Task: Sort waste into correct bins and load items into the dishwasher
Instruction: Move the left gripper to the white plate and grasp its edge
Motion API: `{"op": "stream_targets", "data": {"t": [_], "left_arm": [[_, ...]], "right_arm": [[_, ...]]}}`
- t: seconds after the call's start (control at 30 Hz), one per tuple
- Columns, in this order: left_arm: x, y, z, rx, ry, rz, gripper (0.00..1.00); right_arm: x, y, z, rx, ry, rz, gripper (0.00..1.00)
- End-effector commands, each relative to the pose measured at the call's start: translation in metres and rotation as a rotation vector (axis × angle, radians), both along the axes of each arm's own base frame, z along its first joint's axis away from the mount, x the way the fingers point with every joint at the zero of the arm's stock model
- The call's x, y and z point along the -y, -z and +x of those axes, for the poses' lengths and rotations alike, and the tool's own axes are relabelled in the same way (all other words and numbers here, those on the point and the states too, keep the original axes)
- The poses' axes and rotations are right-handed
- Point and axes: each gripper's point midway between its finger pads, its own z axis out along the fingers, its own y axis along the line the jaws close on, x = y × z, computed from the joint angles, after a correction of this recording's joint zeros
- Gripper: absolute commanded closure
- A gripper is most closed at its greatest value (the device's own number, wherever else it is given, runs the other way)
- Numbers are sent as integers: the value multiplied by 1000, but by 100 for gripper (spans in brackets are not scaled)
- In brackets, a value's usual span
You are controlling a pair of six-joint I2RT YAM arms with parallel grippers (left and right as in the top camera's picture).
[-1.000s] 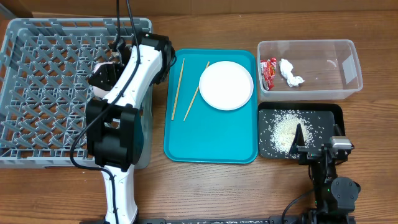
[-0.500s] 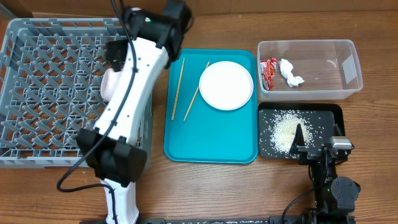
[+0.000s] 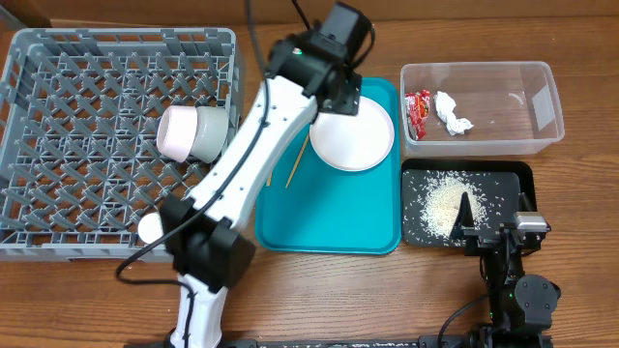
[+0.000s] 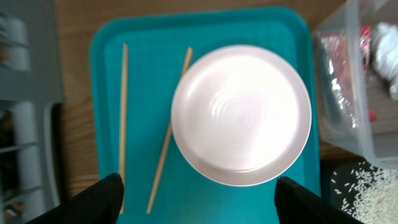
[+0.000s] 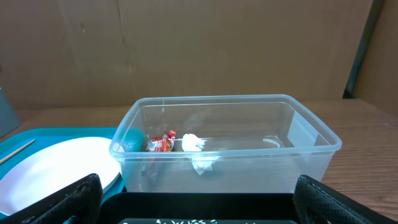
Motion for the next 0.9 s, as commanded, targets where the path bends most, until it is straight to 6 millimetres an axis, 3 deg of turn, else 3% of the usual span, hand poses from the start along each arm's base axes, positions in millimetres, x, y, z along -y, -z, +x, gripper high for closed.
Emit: {"op": "stream_targets", "data": {"t": [0.0,0.07,0.1,0.17,0.4,0.6,0.87], "left_arm": [[1,51,5,-123,-94,-21,27],[0,70,8,-163,-120,-22,36],[-3,90,10,-203,-146,-15,40],[-8,111,11,-244,-170,-3,41],[-31,156,13,-344,-222,33,47],[-21,175,11,-396,-163,-8,55],[-17,178,3,-415,-116,14,64]], "right_arm": [[1,1,0,9,2,-1,0],[1,0,0,9,2,-1,0],[1,0,0,9,2,-1,0],[1,0,0,9,2,-1,0],[1,0,0,9,2,-1,0],[1,1,0,9,2,-1,0],[1,0,0,9,2,-1,0]]}}
